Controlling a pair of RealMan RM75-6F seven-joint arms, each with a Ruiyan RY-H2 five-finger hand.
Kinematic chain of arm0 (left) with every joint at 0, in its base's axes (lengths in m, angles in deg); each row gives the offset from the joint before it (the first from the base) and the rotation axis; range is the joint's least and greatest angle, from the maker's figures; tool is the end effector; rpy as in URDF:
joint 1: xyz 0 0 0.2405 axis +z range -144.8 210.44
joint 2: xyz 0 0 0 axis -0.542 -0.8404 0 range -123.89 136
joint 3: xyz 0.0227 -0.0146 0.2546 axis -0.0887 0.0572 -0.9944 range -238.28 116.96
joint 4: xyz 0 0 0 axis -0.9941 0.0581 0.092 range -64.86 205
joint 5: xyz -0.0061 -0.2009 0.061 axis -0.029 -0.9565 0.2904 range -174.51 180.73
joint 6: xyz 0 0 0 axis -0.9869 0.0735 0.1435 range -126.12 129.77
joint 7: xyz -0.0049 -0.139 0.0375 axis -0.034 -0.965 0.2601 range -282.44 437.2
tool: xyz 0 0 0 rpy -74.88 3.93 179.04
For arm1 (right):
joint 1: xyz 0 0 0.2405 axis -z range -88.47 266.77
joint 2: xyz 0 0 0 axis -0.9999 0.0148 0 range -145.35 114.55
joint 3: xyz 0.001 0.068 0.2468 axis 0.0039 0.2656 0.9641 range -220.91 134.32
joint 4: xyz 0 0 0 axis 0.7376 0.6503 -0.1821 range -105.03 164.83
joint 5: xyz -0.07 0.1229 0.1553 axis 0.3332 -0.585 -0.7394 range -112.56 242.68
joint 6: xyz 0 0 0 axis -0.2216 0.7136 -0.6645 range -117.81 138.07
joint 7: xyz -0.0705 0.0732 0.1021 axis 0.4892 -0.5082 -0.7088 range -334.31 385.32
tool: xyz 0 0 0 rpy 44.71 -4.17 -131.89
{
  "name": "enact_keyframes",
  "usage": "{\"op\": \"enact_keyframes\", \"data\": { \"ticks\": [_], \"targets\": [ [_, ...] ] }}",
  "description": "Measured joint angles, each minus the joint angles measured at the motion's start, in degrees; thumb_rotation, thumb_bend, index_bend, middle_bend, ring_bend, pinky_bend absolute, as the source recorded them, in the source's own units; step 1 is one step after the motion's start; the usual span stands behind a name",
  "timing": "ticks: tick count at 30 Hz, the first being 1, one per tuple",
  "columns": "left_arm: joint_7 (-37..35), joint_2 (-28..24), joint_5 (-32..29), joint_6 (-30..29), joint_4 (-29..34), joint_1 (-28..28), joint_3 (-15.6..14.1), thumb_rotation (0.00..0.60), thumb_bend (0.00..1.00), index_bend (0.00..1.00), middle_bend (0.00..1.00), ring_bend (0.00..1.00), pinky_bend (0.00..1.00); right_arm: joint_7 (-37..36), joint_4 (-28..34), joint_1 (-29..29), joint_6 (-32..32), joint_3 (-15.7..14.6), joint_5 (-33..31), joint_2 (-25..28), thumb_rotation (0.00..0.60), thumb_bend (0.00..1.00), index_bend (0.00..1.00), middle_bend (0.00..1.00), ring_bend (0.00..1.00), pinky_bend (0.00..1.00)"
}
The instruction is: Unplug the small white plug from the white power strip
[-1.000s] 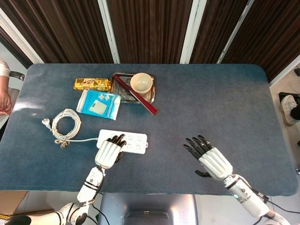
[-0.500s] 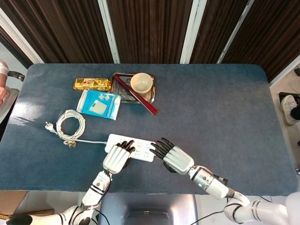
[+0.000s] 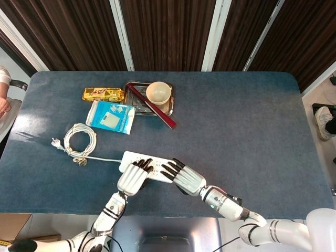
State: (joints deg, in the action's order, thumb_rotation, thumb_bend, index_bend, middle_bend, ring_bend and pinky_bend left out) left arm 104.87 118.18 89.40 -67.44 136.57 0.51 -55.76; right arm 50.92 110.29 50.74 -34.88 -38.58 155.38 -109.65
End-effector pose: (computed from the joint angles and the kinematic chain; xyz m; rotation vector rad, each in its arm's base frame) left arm -0.1347 0.2675 -0.1053 -1.8987 -0.6005 -1.0388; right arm -0.1442 -0.2762 -0.0796 2.3584 -0.5049 0.8006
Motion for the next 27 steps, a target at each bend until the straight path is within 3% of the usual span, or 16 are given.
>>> {"op": "enact_keyframes", "data": {
  "ticks": [12,19,27],
  "targets": [
    [-0.35,0.35,-0.02,0.11,-0.12,-0.11,-0.29,0.600,0.66,0.46,0.48,0.41,0.60,9.47,1.39,-2.66,4.83,0.19,-10.35,-1.16,0.600,0.86,0.15,0.15,0.00,0.00],
    [-0.89,0.28,-0.06,0.12,-0.16,-0.18,-0.26,0.600,0.66,0.46,0.48,0.41,0.60,10.96,2.25,-3.88,5.12,-0.79,-12.98,-0.83,0.600,0.87,0.21,0.20,0.00,0.00],
    [-1.73,0.40,1.23,-1.12,-1.06,-0.51,-0.24,0.600,0.70,0.49,0.51,0.43,0.62,12.93,2.56,-4.93,5.03,-2.33,-15.02,-0.97,0.600,0.87,0.22,0.21,0.00,0.00]
  ]
}}
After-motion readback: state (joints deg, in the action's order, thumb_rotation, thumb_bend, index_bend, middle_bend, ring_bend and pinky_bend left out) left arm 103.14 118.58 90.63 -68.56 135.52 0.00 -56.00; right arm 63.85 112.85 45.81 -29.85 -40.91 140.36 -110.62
